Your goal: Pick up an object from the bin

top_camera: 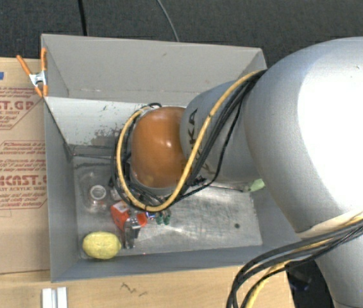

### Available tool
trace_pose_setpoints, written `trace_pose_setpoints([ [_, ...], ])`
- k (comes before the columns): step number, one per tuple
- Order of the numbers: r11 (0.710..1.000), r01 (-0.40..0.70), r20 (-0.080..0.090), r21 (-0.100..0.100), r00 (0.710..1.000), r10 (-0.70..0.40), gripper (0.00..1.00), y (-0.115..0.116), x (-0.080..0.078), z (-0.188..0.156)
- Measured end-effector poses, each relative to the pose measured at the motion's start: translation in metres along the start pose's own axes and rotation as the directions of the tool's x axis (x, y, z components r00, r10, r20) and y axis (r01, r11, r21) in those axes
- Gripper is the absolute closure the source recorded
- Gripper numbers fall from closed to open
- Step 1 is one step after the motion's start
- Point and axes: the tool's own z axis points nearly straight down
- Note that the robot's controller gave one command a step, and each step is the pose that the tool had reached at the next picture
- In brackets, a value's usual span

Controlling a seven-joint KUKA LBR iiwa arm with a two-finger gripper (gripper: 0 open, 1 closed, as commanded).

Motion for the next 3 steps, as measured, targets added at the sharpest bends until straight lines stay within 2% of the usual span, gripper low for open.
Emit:
trace_pose_setpoints([
  [1,0.996,0.09,0.016,0.001,0.996,-0.09,1.0,-0.0071,-0.0053,-0.0016],
  [3,0.996,0.09,0.012,0.001,0.996,-0.09,1.0,-0.0071,-0.0048,-0.0037],
])
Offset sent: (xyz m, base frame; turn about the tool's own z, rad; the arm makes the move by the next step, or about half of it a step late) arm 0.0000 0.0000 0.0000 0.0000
